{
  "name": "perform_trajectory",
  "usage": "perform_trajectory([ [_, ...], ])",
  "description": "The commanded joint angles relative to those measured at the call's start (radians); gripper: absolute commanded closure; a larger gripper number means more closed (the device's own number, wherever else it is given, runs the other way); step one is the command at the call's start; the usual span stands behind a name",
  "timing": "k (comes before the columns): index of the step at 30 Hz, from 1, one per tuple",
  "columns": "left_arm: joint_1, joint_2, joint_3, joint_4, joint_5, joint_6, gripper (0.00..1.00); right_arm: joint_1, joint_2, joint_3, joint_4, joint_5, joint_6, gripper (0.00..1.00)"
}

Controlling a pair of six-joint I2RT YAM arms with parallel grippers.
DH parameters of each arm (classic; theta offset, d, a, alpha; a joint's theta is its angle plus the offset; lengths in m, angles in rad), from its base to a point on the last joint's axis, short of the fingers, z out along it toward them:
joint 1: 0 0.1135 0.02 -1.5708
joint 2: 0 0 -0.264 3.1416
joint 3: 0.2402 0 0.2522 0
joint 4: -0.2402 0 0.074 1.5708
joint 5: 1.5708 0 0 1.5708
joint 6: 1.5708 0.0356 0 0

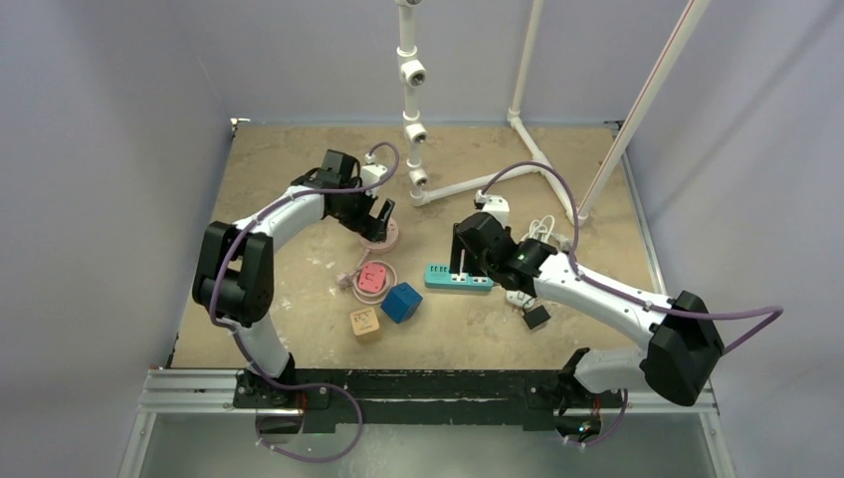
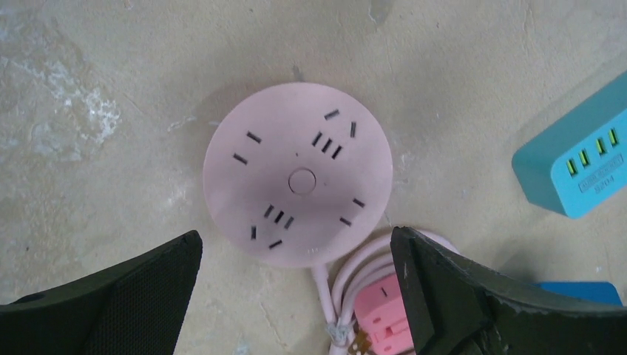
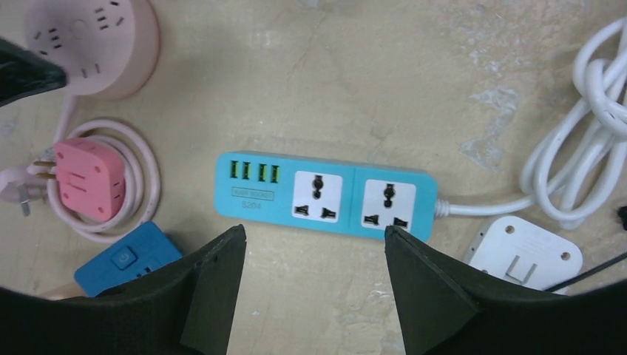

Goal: Insert the plug
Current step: Move the socket to the center of the board.

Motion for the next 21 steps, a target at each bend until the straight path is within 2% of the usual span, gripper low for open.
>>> perform_trajectory([
  [1, 0.000, 0.059, 0.005, 0.139, 0.025, -0.074, 0.01, 0.042, -0.043, -0.008, 0.097, 0.028, -0.034, 0.27],
  [5, 0.000, 0.098, -0.004, 0.204, 0.049, -0.096, 0.01, 0.070, -0.064, -0.045, 0.164, -0.040, -0.086, 0.24],
  [9, -0.002, 0.138, -0.004, 0.234, 0.056, -0.106, 0.03, 0.096, -0.075, -0.071, 0.250, -0.183, -0.161, 0.22],
  [14, 0.002, 0.131, -0.032, 0.239, -0.010, -0.103, 0.33, 0.108, -0.049, -0.066, 0.311, -0.359, -0.234, 0.17],
  [16, 0.009, 0.092, -0.070, 0.241, -0.051, -0.102, 0.37, 0.112, -0.037, -0.065, 0.325, -0.403, -0.257, 0.15],
  [21, 0.022, -0.026, -0.178, 0.218, -0.115, -0.095, 0.38, 0.147, -0.008, -0.025, 0.327, -0.429, -0.304, 0.14],
])
